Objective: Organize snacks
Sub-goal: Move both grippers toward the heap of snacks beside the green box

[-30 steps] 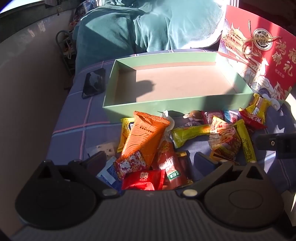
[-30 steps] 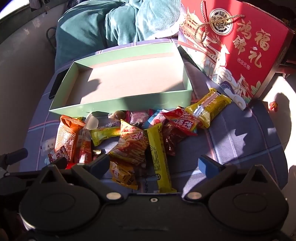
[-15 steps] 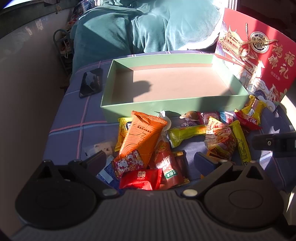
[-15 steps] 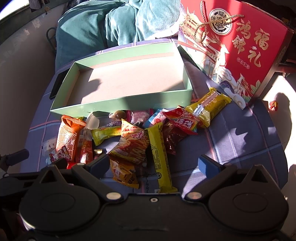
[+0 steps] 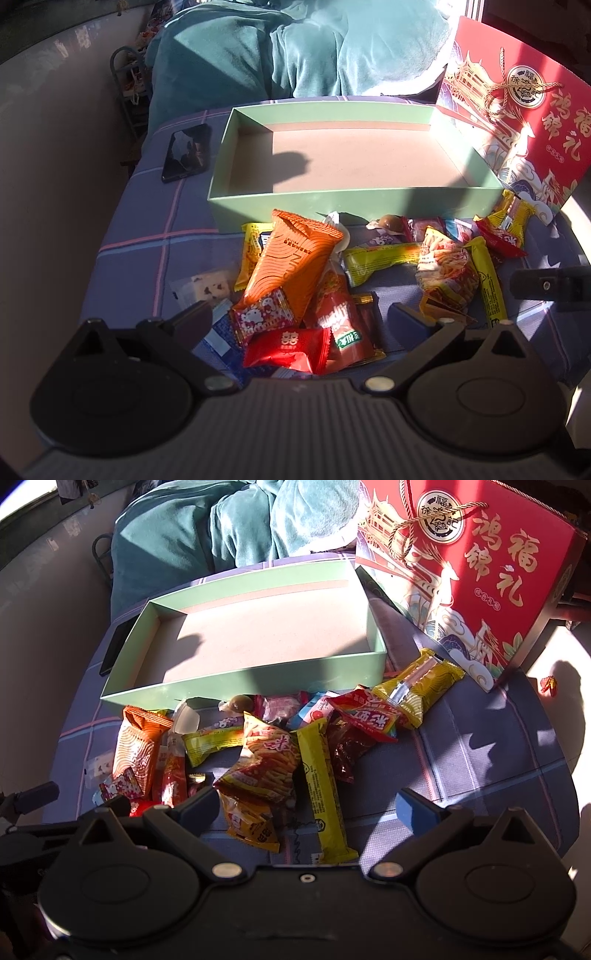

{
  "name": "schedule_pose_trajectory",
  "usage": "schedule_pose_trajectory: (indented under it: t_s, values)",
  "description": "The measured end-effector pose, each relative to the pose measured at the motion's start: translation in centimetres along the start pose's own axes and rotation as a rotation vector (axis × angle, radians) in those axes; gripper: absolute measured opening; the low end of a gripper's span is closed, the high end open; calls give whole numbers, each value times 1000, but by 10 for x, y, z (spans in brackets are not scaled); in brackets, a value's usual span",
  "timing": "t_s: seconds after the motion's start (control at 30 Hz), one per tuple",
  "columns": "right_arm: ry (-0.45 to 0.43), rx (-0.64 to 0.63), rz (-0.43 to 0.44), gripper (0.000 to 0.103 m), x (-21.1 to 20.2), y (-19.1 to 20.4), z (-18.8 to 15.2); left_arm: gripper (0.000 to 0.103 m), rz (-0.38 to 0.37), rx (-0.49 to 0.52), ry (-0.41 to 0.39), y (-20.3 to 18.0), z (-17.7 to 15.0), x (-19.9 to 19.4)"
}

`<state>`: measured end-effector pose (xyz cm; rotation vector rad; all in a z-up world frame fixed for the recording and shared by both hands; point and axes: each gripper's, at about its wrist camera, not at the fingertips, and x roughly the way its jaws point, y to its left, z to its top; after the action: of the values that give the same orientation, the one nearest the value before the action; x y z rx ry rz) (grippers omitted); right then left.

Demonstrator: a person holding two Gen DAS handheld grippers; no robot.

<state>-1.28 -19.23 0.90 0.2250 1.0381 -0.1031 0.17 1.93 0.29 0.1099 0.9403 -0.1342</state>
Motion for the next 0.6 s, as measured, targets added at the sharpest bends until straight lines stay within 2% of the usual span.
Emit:
schedule_pose_trajectory:
  t_s: [0.17,0.3,0.47,0.5,0.57,0.6]
  values:
    - [25,13,18,103,8,0,-3,103,6,-29,34,14,-8,10]
    - [50,30,71,103,18,-1,-7,103,29,-22,54,22,-11,21]
    - [-1,17,104,103,22,-2,-9,103,54,0,68,26,-5,40]
    - [-20,15,103,99,22,-4,-9,103,57,8,70,24,-2,45]
    - [-24,34,112,84,26,-9,-6,103,59,20,71,22,3,53]
    - [-18,55,127,72,29,-13,-4,103,62,26,68,20,5,57]
